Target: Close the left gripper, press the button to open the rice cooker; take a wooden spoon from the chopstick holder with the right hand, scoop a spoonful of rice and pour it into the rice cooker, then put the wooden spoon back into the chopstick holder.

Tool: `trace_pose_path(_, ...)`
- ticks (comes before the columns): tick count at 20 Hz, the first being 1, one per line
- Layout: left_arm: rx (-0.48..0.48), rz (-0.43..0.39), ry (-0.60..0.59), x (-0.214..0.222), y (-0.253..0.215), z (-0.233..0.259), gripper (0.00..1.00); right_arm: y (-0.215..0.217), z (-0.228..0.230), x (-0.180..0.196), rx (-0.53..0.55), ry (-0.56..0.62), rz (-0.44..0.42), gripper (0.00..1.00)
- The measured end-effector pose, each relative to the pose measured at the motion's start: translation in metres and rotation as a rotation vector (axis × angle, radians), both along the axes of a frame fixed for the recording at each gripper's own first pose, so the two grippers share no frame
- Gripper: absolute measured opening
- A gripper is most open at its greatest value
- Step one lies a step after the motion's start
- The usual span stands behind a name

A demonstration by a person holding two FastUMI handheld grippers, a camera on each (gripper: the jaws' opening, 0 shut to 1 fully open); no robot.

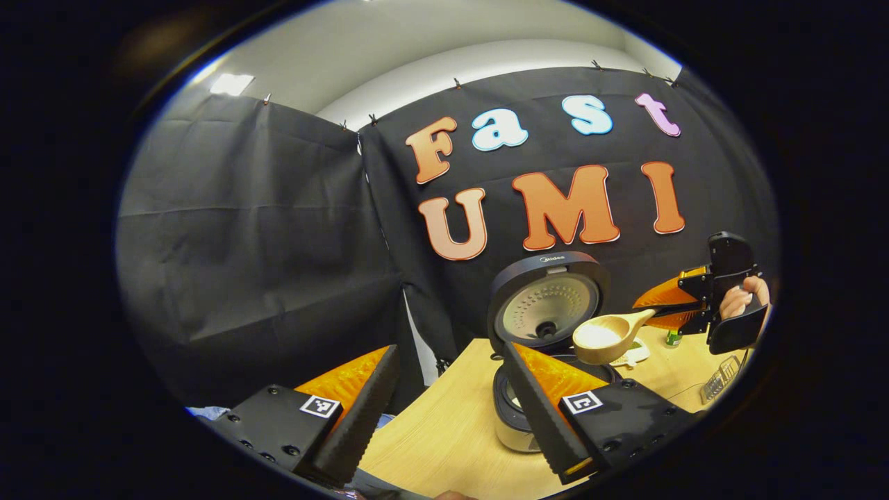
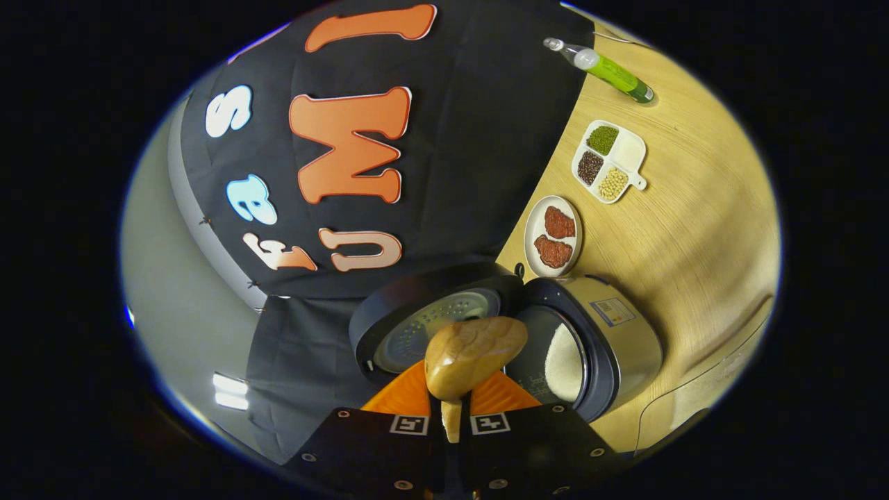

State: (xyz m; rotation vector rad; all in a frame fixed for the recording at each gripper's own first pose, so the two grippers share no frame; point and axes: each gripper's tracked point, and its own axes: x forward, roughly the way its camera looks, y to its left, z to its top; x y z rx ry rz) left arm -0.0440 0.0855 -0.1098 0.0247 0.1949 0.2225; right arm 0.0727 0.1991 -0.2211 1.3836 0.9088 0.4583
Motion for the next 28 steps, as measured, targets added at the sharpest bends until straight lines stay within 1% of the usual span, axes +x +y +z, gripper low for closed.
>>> trace_pose_path(2, -0.01, 0.004, 0.012, 0.0, 0.002, -0.004, 0.94, 0.008, 0.004, 0.008, -0.05, -0.033, 0.001, 0.08)
trace_pose_path(4, -0.013, 0.005, 0.019, 0.001, 0.003, -0.007, 0.94, 0.015, 0.006, 0.016, -0.126, -0.077, 0.011, 0.08)
trace_pose_path(5, -0.011, 0.007, 0.019, 0.001, 0.005, -0.006, 1.0, 0.016, 0.003, 0.019, -0.176, -0.102, 0.013, 0.08)
trace_pose_path(7, -0.01, 0.014, 0.021, 0.001, 0.01, -0.008, 1.0, 0.019, -0.002, 0.025, -0.274, -0.142, 0.03, 0.08)
trace_pose_path(8, -0.012, 0.015, 0.027, 0.001, 0.011, -0.01, 0.94, 0.023, -0.004, 0.028, -0.315, -0.158, 0.043, 0.07)
trace_pose_path(10, -0.014, 0.018, 0.035, 0.002, 0.013, -0.013, 0.94, 0.027, -0.007, 0.03, -0.367, -0.179, 0.058, 0.08)
trace_pose_path(11, -0.015, 0.019, 0.037, 0.001, 0.014, -0.013, 1.0, 0.028, -0.009, 0.03, -0.386, -0.186, 0.061, 0.08)
trace_pose_path(17, -0.015, 0.031, 0.049, 0.0, 0.017, -0.019, 1.0, 0.03, -0.019, 0.036, -0.589, -0.288, 0.079, 0.08)
trace_pose_path(20, -0.013, 0.034, 0.052, -0.002, 0.018, -0.021, 1.0, 0.031, -0.017, 0.039, -0.651, -0.338, 0.09, 0.08)
trace_pose_path(21, -0.013, 0.035, 0.052, -0.003, 0.017, -0.021, 0.94, 0.032, -0.016, 0.039, -0.664, -0.353, 0.093, 0.08)
trace_pose_path(22, -0.012, 0.037, 0.053, -0.001, 0.019, -0.021, 1.0, 0.033, -0.014, 0.039, -0.68, -0.371, 0.099, 0.08)
trace_pose_path(28, -0.008, 0.044, 0.052, -0.008, 0.021, -0.021, 1.0, 0.037, 0.001, 0.038, -0.772, -0.483, 0.125, 0.08)
